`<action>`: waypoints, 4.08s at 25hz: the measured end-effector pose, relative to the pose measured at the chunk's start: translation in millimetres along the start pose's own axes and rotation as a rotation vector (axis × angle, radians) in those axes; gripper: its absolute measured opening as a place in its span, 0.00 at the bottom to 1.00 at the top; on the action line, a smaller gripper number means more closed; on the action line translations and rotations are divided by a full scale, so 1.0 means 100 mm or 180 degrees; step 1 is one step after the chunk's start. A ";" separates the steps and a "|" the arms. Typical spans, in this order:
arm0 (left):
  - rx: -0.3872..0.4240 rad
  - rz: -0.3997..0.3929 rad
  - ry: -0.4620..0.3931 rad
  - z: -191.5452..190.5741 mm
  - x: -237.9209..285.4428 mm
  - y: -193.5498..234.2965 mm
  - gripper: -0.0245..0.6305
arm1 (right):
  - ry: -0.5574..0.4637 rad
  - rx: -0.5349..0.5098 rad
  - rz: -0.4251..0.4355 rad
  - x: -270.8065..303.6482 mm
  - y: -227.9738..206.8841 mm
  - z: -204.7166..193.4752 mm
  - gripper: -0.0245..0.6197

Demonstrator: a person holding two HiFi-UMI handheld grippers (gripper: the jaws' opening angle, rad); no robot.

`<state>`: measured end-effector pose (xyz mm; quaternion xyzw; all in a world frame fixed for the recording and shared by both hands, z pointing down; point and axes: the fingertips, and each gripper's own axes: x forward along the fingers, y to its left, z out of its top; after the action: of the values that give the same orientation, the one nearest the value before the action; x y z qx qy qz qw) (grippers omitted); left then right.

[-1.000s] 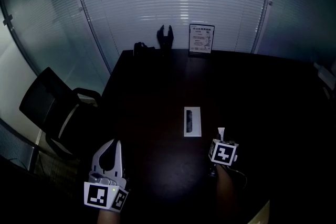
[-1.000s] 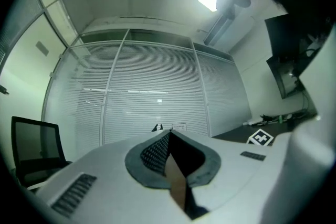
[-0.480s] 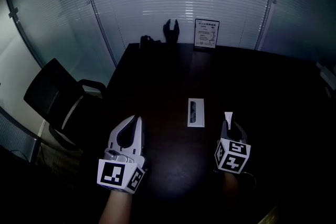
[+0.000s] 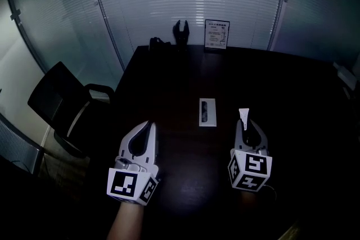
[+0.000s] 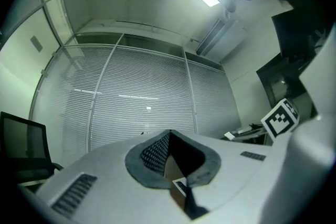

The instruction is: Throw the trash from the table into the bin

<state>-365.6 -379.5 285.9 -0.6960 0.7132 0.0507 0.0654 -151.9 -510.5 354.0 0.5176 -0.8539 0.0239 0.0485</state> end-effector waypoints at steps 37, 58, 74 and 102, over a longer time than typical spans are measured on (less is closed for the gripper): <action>-0.0295 -0.1423 -0.0193 0.56 -1.84 -2.58 0.04 | -0.0712 -0.0492 -0.1039 -4.23 -0.76 0.55 0.17; -0.0418 -0.2206 -0.0202 0.84 -2.92 -5.29 0.04 | -0.0548 -0.0456 -0.1880 -6.85 -2.46 0.18 0.17; -0.0358 -0.2399 0.0107 0.33 -3.31 -6.11 0.04 | 0.0379 -0.0009 -0.1867 -7.25 -3.06 -1.72 0.17; -0.0234 -0.2260 0.0329 -0.07 -3.16 -6.00 0.04 | 0.3257 0.0741 -0.0658 -7.08 -2.66 -4.64 0.17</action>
<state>241.0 -84.4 355.4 -0.9039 0.4271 0.0151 0.0177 435.7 32.9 736.7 0.5231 -0.6574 0.3630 0.4030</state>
